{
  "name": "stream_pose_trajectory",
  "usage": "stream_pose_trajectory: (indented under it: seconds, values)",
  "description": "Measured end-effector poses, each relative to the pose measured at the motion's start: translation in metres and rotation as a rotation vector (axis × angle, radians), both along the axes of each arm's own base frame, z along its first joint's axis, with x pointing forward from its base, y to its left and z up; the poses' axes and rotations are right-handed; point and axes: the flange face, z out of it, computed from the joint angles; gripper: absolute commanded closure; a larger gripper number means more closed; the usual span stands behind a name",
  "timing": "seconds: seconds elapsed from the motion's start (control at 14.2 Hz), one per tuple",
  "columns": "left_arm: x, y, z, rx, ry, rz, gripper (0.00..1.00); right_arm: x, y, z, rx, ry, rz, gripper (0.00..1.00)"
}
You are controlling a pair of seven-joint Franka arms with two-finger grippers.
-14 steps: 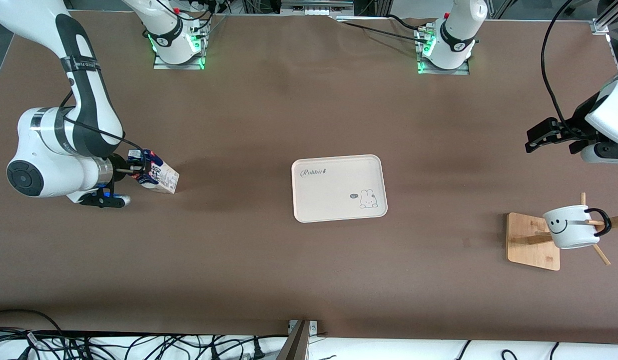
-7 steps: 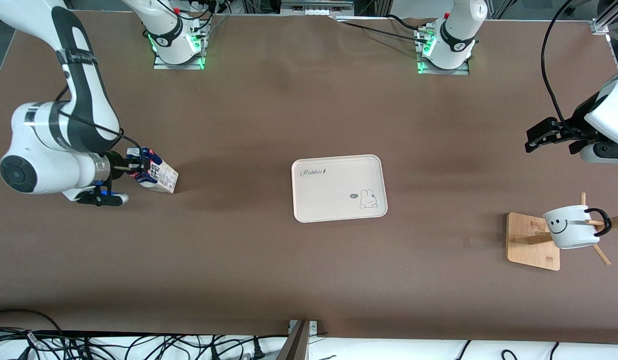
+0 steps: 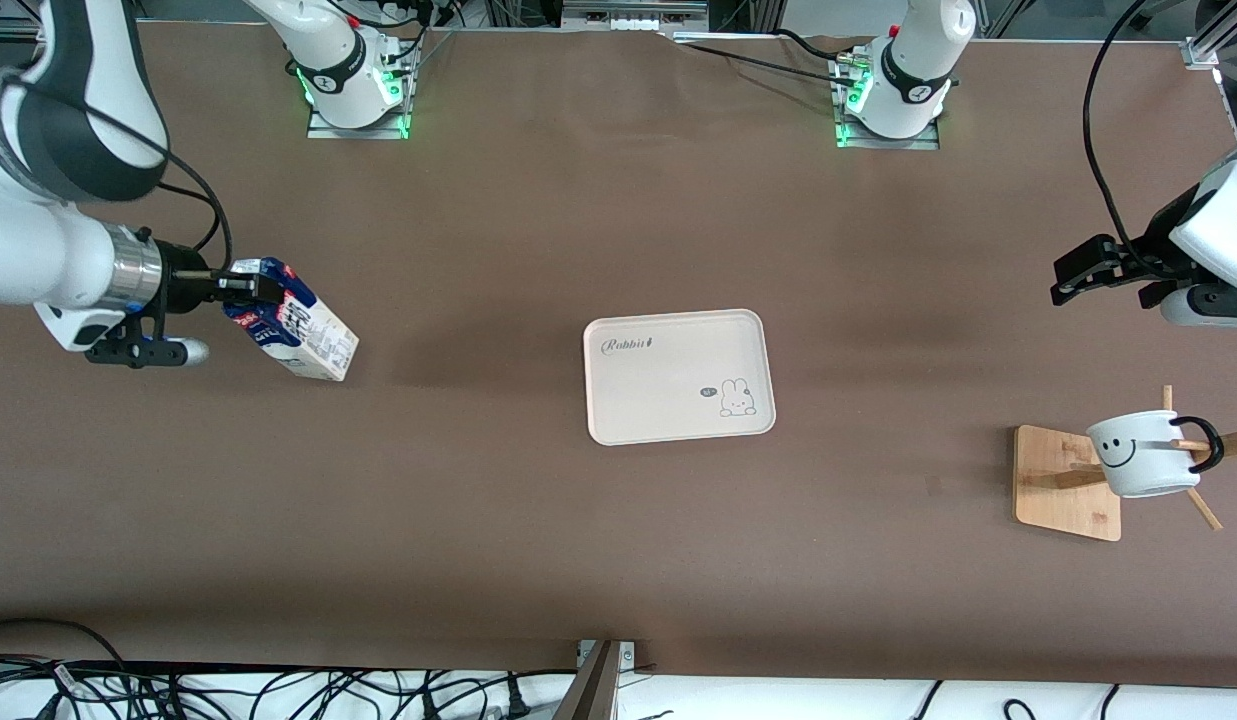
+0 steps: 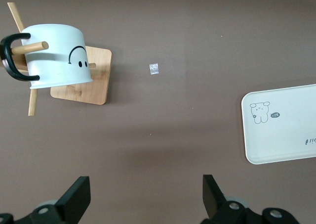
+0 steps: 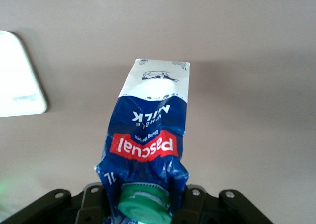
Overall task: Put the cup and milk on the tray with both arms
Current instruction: 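Lift the milk carton with the right gripper toward the tray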
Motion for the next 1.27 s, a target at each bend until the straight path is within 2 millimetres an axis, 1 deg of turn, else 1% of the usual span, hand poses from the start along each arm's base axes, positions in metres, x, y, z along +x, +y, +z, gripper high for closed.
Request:
stream_pose_trajectory:
  seconds: [0.07,0.14,0.21,0.42,0.49,0.7,0.77,0.85,0.99,1.13,1.27]
  values:
    - [0.0,0.0,0.0,0.0,0.0,0.0,0.0,0.001,0.01,0.007,0.013,-0.009,-0.009,0.59]
    - [0.0,0.0,0.0,0.0,0.0,0.0,0.0,0.001,0.027,0.012,0.015,-0.019,-0.008,0.58]
    - [0.0,0.0,0.0,0.0,-0.001,0.0,0.0,0.0,0.051,0.018,0.01,-0.03,0.001,0.58]
    - [0.001,0.001,-0.002,0.0,0.002,0.001,0.0,-0.011,0.145,0.033,-0.024,-0.068,0.078,0.58]
    - [0.002,0.002,-0.003,0.0,0.004,0.003,0.0,-0.016,0.172,0.035,-0.031,-0.078,0.117,0.58]
    - [0.003,0.003,-0.007,0.0,0.01,0.005,0.0,-0.03,0.235,0.03,-0.036,-0.073,0.221,0.58]
    - [0.003,0.004,-0.008,0.0,0.012,0.006,0.0,-0.033,0.251,0.027,-0.045,-0.053,0.248,0.58]
    - [0.003,0.004,-0.008,0.0,0.018,0.006,0.0,-0.031,0.261,0.024,-0.055,-0.028,0.269,0.58]
    - [-0.002,0.003,-0.012,0.0,0.062,0.005,0.0,-0.017,0.269,0.017,-0.07,0.02,0.289,0.58]
    - [-0.005,0.001,-0.014,0.0,0.086,0.0,0.0,-0.004,0.28,0.0,-0.074,0.037,0.299,0.58]
    - [-0.005,-0.007,-0.014,0.0,0.09,-0.016,0.0,-0.002,0.304,-0.02,-0.072,0.03,0.32,0.58]
